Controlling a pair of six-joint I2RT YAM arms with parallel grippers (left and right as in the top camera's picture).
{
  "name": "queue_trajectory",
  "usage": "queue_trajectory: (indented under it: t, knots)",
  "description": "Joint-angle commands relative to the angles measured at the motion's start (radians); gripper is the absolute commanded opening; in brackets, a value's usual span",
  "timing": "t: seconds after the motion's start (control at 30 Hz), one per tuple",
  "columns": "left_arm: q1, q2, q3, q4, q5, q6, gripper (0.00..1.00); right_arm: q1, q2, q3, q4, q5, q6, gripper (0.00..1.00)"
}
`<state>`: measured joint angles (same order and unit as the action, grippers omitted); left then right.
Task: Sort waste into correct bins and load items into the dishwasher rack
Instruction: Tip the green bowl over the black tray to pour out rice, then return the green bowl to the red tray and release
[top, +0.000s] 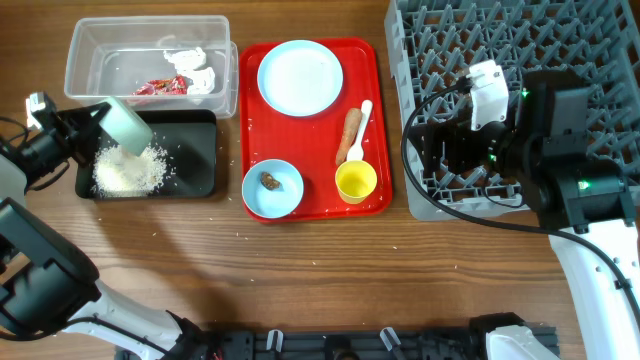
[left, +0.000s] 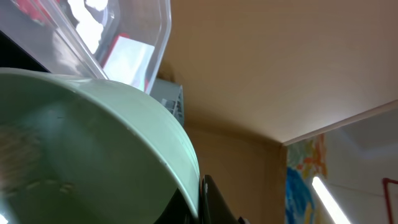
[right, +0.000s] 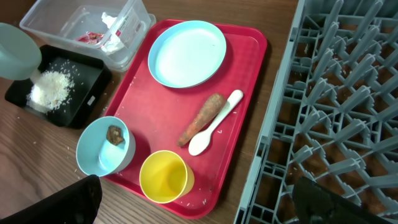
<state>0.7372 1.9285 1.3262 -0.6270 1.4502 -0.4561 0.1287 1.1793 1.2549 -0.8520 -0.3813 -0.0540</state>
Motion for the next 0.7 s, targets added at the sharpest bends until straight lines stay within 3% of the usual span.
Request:
queue_trajectory:
  t: [0.0, 0.1, 0.2, 0.43, 0.57, 0.67]
  knots:
    - [0.003, 0.0, 0.0, 0.004, 0.055, -0.054, 0.04, 0.002, 0.006, 0.019, 0.002, -0.006, 0.005, 1.0]
    - [0.003, 0.0, 0.0, 0.01, 0.127, -0.084, 0.04, 0.002, 0.006, 0.019, 0.002, -0.006, 0.005, 1.0]
    - [0.0, 0.0, 0.0, -0.011, 0.127, -0.136, 0.04, 0.002, 0.006, 0.019, 0.002, -0.006, 0.005, 1.0]
    - [-0.014, -0.012, 0.0, -0.029, 0.104, -0.128, 0.04, 0.002, 0.006, 0.019, 0.0, -0.006, 0.005, 1.0]
    - [-0.094, -0.083, 0.001, 0.014, 0.006, -0.128, 0.04, 0.002, 0.006, 0.019, 0.0, -0.006, 0.005, 1.0]
    - [-0.198, -0.179, 0.01, 0.042, -0.146, -0.129, 0.04, 0.002, 0.006, 0.019, -0.009, -0.005, 0.005, 1.0]
